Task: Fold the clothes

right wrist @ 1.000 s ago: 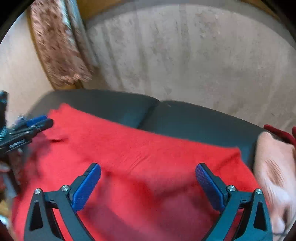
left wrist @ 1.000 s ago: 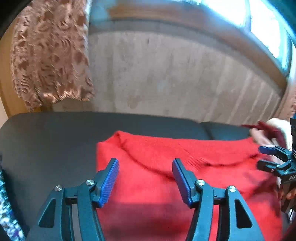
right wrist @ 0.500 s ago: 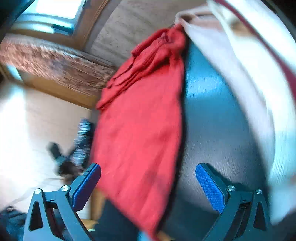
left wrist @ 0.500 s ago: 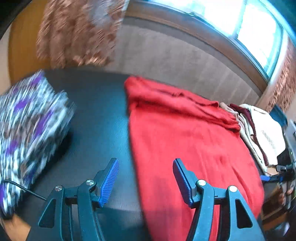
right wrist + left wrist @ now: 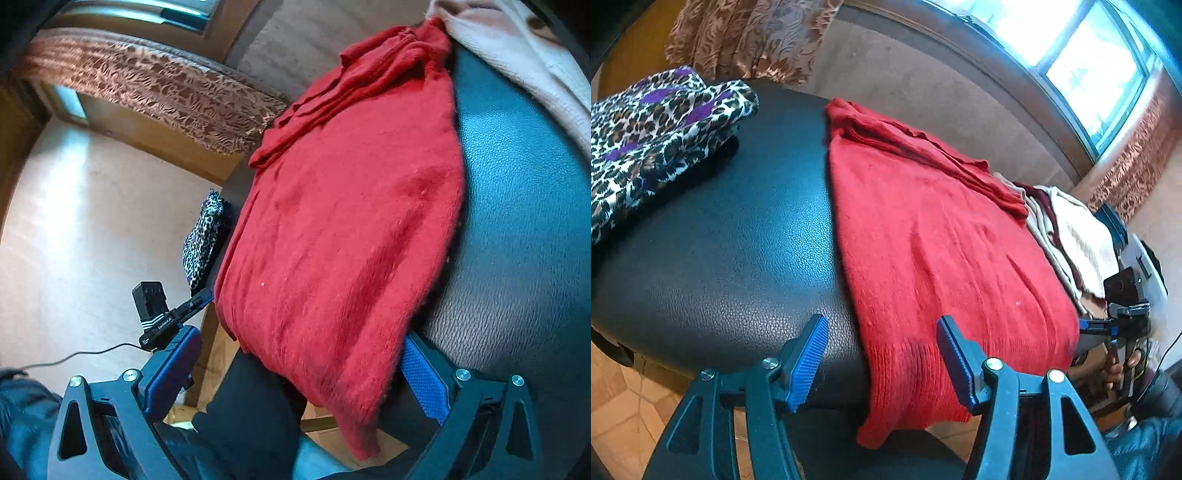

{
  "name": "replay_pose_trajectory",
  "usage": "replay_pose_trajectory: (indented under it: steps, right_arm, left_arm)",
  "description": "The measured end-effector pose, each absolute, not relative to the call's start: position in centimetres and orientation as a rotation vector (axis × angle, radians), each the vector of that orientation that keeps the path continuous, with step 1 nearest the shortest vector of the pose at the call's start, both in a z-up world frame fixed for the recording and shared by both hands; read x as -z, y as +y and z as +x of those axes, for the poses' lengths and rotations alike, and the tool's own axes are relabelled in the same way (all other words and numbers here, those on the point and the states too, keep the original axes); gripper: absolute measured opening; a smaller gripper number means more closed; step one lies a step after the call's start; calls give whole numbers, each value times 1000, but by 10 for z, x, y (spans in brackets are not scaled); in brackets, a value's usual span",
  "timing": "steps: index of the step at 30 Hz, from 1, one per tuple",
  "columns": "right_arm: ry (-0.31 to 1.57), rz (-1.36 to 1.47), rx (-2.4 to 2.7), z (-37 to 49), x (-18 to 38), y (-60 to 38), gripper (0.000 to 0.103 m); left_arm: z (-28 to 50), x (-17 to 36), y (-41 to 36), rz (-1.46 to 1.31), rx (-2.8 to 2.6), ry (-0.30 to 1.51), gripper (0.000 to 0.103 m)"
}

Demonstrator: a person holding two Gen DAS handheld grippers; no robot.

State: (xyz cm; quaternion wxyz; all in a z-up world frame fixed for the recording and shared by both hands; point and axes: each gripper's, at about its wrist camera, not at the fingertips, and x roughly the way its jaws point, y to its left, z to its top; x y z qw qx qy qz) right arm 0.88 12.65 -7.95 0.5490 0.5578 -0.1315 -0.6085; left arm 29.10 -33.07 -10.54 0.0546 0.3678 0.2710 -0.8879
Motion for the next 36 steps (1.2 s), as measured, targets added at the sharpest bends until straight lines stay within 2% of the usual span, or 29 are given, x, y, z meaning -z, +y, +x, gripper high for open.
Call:
replay_pose_trajectory:
  steps: [5, 7, 8, 9, 10, 12, 14, 15, 16, 18, 22, 28, 36]
  right_arm:
    - [-248, 1319, 1475, 13, 79, 111, 103]
    - [-218, 1321, 1512, 16, 79, 108, 96]
    - [-199, 1325, 1535, 17, 79, 106, 87]
    - [-182, 1332, 1561, 17, 80, 111, 72]
    - [-165, 1340, 1587, 16, 81, 117, 62]
    - [-159, 1359, 1626, 12, 86, 128, 22]
    - [-189, 1384, 1647, 6, 94, 141, 7]
    - [-208, 1372, 1648, 6, 96, 144, 7]
    - [-228, 1357, 1647, 7, 98, 146, 7]
    - [-255, 1335, 1642, 7, 101, 150, 7]
    - [-302, 1384, 1600, 1, 104, 155, 7]
    - [-273, 1401, 1579, 22, 100, 159, 8]
    - [-501, 1355, 1443, 40, 75, 176, 8]
  left_arm:
    - [287, 106, -328, 1114, 2703, 797, 63]
    - [278, 105, -325, 1140, 2691, 764, 64]
    - [274, 104, -321, 1164, 2688, 731, 64]
    - [269, 104, -316, 1188, 2680, 688, 63]
    - [267, 104, -310, 1203, 2663, 628, 63]
    - [266, 105, -300, 1204, 2639, 557, 59]
    - [270, 106, -296, 1191, 2622, 560, 51]
    - [272, 107, -295, 1187, 2613, 569, 30]
    - [273, 107, -297, 1189, 2603, 597, 17]
    - [274, 107, -300, 1200, 2595, 630, 12]
    - [277, 106, -306, 1232, 2603, 719, 9]
    - [300, 100, -302, 1316, 2677, 861, 9]
    - [320, 63, -302, 1294, 2818, 1076, 9]
